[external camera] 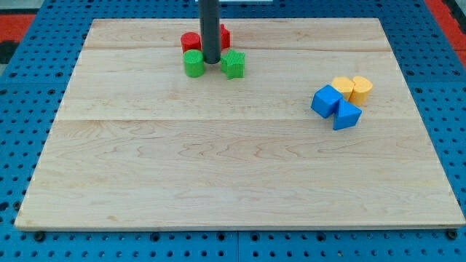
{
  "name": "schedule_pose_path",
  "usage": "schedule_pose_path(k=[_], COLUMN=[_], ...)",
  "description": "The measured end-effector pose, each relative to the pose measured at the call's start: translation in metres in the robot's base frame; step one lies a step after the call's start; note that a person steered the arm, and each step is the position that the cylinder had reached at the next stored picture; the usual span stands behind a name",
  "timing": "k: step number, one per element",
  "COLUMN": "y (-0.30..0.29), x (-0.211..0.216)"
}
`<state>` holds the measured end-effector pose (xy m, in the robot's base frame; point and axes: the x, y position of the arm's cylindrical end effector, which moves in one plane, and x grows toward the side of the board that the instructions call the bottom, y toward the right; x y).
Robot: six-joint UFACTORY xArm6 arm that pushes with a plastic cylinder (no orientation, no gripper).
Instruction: Push green star diagonally left above green circle
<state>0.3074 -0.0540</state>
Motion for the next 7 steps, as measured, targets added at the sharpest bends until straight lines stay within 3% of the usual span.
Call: schedule_pose_path(k=[1, 3, 4, 5, 6, 7], y=[-0.038, -0.057, -0.110, -0.082, 0.041, 0.086], x=[0.000, 0.008, 0.068, 0.086, 0.085, 0.028])
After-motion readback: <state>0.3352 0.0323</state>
